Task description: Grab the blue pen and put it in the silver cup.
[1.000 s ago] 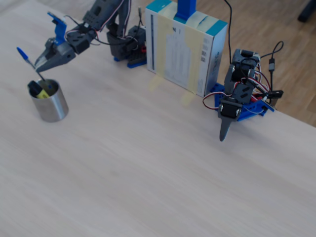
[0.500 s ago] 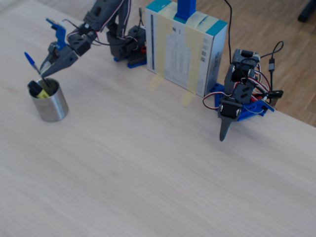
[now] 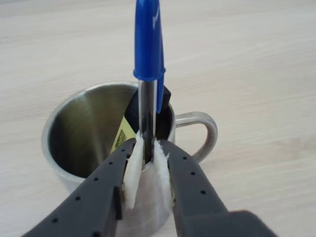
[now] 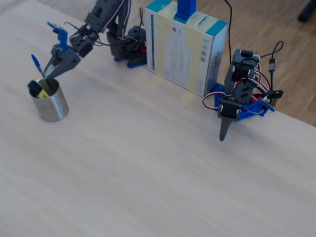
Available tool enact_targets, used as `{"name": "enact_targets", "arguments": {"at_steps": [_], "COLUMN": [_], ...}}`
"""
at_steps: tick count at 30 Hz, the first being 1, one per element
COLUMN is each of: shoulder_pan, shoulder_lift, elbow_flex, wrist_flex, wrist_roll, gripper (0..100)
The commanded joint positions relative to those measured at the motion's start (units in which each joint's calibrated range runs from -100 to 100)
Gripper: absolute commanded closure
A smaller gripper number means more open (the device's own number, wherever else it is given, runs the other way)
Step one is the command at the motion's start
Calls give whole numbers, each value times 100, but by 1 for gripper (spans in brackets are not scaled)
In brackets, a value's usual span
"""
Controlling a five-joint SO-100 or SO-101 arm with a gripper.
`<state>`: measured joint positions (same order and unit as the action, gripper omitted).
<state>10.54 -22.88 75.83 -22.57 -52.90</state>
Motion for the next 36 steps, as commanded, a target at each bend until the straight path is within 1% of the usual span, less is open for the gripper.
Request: {"name": "enact_targets", "arguments": {"at_steps": [1,36], "shoulder_pan": [55,2], "shoulder_lift": [11,11], "elbow_flex": [-23,67], "wrist_flex": [22,31], "wrist_roll": [-11,-11], "gripper": [98,98]}}
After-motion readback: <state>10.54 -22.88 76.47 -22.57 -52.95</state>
